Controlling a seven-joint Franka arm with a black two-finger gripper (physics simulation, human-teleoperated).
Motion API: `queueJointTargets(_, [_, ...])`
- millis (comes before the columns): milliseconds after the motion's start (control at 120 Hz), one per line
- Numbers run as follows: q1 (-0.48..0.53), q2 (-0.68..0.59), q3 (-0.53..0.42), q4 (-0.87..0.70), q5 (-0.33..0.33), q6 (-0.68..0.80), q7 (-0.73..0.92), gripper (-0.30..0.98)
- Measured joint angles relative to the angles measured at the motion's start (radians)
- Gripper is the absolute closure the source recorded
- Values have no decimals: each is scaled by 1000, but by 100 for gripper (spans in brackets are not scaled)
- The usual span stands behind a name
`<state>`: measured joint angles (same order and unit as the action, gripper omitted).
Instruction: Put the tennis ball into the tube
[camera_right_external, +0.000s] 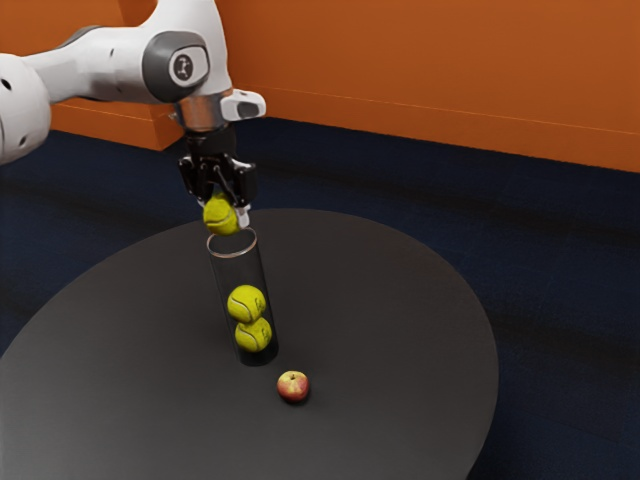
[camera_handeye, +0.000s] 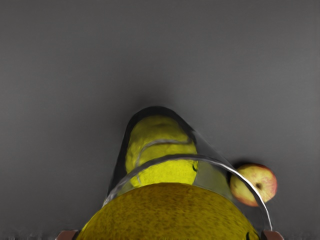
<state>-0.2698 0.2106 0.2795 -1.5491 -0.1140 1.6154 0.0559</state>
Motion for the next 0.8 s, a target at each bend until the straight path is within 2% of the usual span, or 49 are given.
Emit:
queueJointTargets(300, [-41,-36,1,-39,0,-14,-36,38])
queueJointTargets(800, [-21,-42,8,-36,16,-9,-68,38])
